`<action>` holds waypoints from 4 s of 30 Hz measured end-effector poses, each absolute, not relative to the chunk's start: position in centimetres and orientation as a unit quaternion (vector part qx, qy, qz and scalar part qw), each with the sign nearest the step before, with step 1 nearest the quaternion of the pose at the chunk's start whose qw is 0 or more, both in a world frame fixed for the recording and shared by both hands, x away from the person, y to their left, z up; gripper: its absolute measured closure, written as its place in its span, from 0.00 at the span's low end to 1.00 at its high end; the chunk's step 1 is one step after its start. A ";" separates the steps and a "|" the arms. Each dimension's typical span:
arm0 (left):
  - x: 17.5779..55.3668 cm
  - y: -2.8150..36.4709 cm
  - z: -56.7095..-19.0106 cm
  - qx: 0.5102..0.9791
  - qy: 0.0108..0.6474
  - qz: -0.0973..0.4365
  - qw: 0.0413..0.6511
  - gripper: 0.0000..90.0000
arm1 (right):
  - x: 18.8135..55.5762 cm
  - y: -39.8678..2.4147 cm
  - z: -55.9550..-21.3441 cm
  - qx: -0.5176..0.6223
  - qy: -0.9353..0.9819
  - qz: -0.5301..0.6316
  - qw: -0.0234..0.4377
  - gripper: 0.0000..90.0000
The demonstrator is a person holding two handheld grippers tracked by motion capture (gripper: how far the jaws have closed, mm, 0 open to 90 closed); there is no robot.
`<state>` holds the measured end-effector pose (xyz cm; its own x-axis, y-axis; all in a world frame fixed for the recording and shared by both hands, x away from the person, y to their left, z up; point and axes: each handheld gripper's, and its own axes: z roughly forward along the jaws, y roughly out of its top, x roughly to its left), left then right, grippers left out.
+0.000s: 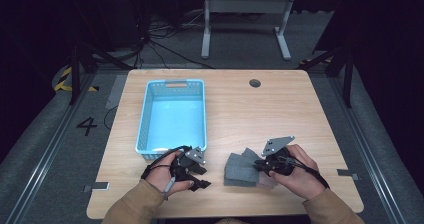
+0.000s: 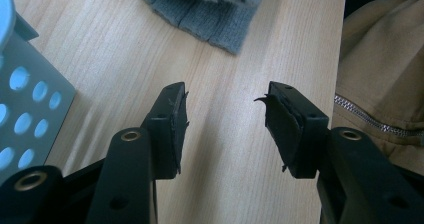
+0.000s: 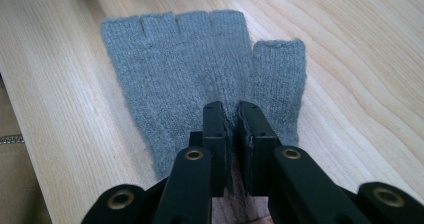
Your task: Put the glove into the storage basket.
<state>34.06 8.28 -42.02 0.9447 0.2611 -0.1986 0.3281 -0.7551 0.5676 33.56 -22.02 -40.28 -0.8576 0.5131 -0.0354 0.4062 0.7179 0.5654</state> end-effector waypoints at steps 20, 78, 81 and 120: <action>34.0 8.1 -42.2 0.936 0.155 -0.056 0.310 0.58 | 33.5 -21.3 -40.6 0.239 0.925 0.277 0.102 0.93; 34.6 3.8 -40.3 0.918 0.155 -0.032 0.365 0.50 | 36.1 -29.7 -37.6 0.371 0.844 0.364 0.134 0.66; 35.0 2.8 -40.5 0.917 0.151 -0.020 0.368 0.48 | 36.2 -30.0 -37.4 0.372 0.841 0.369 0.136 0.66; 37.5 -5.3 -44.8 0.945 0.086 -0.012 0.315 0.27 | 36.2 -30.3 -37.5 0.371 0.834 0.388 0.126 0.59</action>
